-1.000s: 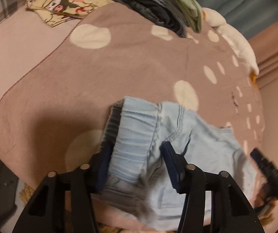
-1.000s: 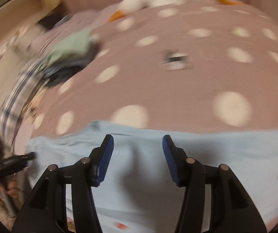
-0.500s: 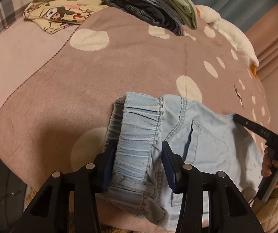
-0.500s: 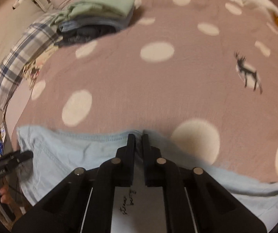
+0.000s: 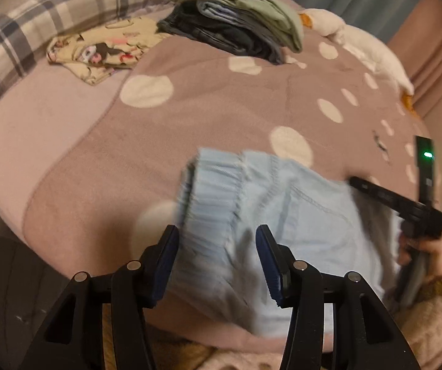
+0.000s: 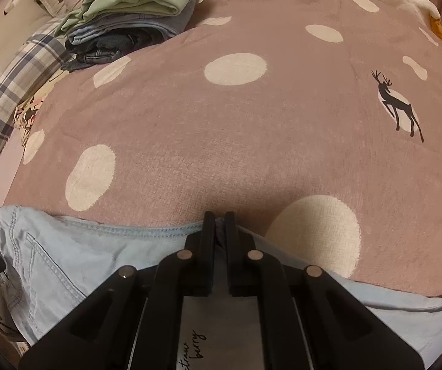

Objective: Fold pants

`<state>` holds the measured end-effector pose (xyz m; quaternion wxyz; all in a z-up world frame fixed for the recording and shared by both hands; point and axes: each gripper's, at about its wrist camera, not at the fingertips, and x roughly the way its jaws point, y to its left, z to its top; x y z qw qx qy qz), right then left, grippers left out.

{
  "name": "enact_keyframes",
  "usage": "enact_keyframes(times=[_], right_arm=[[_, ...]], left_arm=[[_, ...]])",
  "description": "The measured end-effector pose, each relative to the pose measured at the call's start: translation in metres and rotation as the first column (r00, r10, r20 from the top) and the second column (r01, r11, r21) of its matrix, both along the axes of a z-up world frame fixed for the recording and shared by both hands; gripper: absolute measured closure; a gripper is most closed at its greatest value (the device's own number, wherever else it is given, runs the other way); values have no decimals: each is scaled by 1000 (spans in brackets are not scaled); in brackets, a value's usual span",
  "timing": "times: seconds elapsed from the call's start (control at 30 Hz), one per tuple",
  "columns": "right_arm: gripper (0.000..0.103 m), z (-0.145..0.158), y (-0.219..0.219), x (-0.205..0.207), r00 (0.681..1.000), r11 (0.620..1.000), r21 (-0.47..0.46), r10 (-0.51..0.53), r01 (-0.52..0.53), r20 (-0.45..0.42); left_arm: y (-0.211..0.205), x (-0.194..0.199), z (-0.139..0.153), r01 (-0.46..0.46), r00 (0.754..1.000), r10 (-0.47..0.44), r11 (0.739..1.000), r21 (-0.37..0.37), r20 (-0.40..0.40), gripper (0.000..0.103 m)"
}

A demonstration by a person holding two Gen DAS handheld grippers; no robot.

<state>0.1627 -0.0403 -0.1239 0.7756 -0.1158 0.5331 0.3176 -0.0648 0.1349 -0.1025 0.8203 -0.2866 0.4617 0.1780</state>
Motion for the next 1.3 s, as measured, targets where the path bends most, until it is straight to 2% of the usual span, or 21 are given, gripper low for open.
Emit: enact_keyframes(times=[0.07,0.13,0.2,0.5,0.53,0.57,0.6,0.63,0.73,0.83,0.9,0.93,1.0,1.03,1.1,1.17,1.23,1.3], right_arm=[[97,0,0,-1,1000,1000,-3,1,-1,7],[97,0,1,-2,1000,1000,-2,-3,3,8],[98,0,0,-2,1000,1000,1,-9,9,9],[95,2,-3,-4,999,1000,18,-19,19,34],[89,5,-7,-3,1000,999,35,-14,14,23],[80,9,-15,-1,1000,998,62,-21,21,0],[57,15,-27,0,999,994,98,-44,45,-11],[40,22,-40,1,997,989,129,-71,71,-6],[40,44,-93,1,981,973,143,-191,184,41],[35,56,-159,-5,946,935,173,-321,309,45],[35,58,-204,-14,909,908,138,-409,396,85],[35,58,-220,-18,889,896,103,-442,432,116],[39,51,-261,-33,840,855,24,-513,518,175],[49,46,-276,-39,824,837,9,-540,546,171],[59,31,-316,-48,794,798,-7,-599,603,105],[63,18,-346,-57,755,756,-23,-652,655,70],[77,17,-364,-65,727,729,3,-683,684,69],[78,19,-375,-68,690,693,-2,-718,721,85]], left_arm=[[-1,-3,-11,14,1000,-14,1000,-7,-20,53],[2,-5,-33,-13,995,13,1000,-3,-99,53],[1,-12,-36,-6,997,8,1000,16,-72,53],[-5,-13,-33,-15,996,19,999,48,-92,52],[-9,-9,-30,3,994,4,998,65,-110,44],[-13,-6,-27,29,992,-20,997,70,-127,30],[-19,-6,-21,63,991,-56,997,52,-124,25],[-21,-8,-15,74,993,-70,997,37,-95,24],[-31,-9,8,81,996,-80,996,46,-36,22],[-35,0,30,80,996,-81,996,42,36,22],[-39,16,40,105,988,-106,994,9,112,22],[-41,19,39,113,986,-113,994,4,123,22],[-52,34,34,135,986,-136,991,14,93,22],[-57,40,32,155,983,-156,988,18,95,22],[-67,47,24,189,979,-190,982,21,75,22],[-69,47,18,183,982,-185,982,41,51,22],[-65,44,13,154,988,-155,982,110,1,22],[-60,36,11,119,993,-113,976,183,-44,22]])
